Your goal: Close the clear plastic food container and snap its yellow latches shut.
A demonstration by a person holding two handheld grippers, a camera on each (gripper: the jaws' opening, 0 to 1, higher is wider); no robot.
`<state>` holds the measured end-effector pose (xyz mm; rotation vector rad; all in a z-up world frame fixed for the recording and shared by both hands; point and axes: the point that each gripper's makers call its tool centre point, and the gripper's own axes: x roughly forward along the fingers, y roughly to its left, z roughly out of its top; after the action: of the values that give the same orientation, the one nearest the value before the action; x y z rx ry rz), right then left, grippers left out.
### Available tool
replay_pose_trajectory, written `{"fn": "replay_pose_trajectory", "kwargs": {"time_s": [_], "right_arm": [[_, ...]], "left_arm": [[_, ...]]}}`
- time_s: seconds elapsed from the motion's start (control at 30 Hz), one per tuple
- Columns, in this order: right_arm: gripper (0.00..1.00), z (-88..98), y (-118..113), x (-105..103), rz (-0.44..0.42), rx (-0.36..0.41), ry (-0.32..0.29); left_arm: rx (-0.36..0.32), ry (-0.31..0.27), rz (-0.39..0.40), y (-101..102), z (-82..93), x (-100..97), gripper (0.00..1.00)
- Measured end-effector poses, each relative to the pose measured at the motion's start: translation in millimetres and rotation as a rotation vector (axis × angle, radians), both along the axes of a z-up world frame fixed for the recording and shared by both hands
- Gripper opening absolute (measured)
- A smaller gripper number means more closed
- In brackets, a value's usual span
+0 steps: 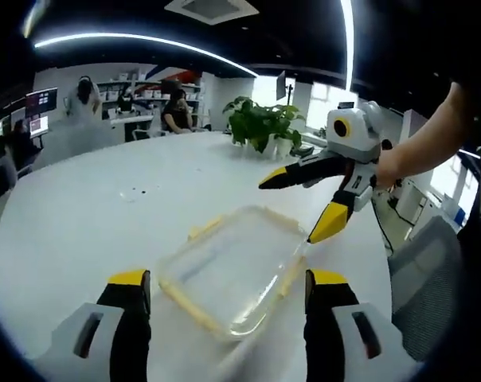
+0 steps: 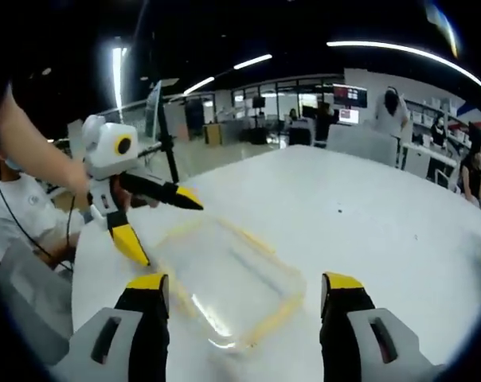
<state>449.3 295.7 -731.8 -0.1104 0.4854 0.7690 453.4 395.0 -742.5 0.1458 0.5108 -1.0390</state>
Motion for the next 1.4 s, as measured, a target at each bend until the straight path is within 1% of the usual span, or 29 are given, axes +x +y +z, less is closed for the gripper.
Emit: {"fn": "replay_pose_trajectory", "kwargs": {"time_s": [0.1, 0.2, 0.33, 0.43, 0.5, 0.67, 0.73, 0.97, 1.0, 1.07, 1.2, 1.4], "right_arm": [[0.79, 0.9, -2, -7, -0.007, 0.012, 0.008], [0.79, 2.0, -3, -14, -0.008, 0.014, 0.008], [0.79, 4.3, -7, -21, -0.030, 0.039, 0.008], [0.79, 3.1, -10, -27, -0.034, 0.042, 0.019], [0.79, 4.6, -12, -30, -0.034, 0.040, 0.013], [0.79, 12.0, -20, -35, -0.062, 0.067, 0.008], [0.79, 14.0, -23, -36, -0.074, 0.081, 0.005], [0.79, 20.7, -24, -45, -0.090, 0.103, -0.003], [0.78, 21.3, -25, -47, -0.094, 0.102, -0.006], [0.78, 22.0, -25, -48, -0.097, 0.105, -0.007], [0.79, 24.7, -27, -54, -0.103, 0.117, -0.012], [0.79, 23.1, -29, -68, -0.101, 0.118, -0.011]], "left_arm": [[-0.015, 0.003, 0.021, 4, 1.4, -3.7, 0.79], [-0.013, 0.001, 0.027, 6, 0.8, -7.9, 0.79], [-0.022, 0.007, 0.037, 9, 2.7, -16.3, 0.79], [-0.025, 0.007, 0.043, 12, 3.1, -21.2, 0.78], [-0.034, 0.009, 0.055, 14, 4.9, -24.4, 0.78], [-0.055, 0.003, 0.077, 19, 9.7, -30.7, 0.78], [-0.066, 0.010, 0.087, 21, 10.8, -32.5, 0.77], [-0.095, 0.012, 0.135, 33, 13.1, -40.8, 0.77], [-0.100, 0.019, 0.140, 35, 13.6, -43.5, 0.77], [-0.094, 0.009, 0.141, 36, 13.9, -47.3, 0.76], [-0.098, 0.009, 0.146, 39, 15.9, -54.0, 0.76], [-0.126, 0.008, 0.177, 42, 19.7, -63.9, 0.76]]}}
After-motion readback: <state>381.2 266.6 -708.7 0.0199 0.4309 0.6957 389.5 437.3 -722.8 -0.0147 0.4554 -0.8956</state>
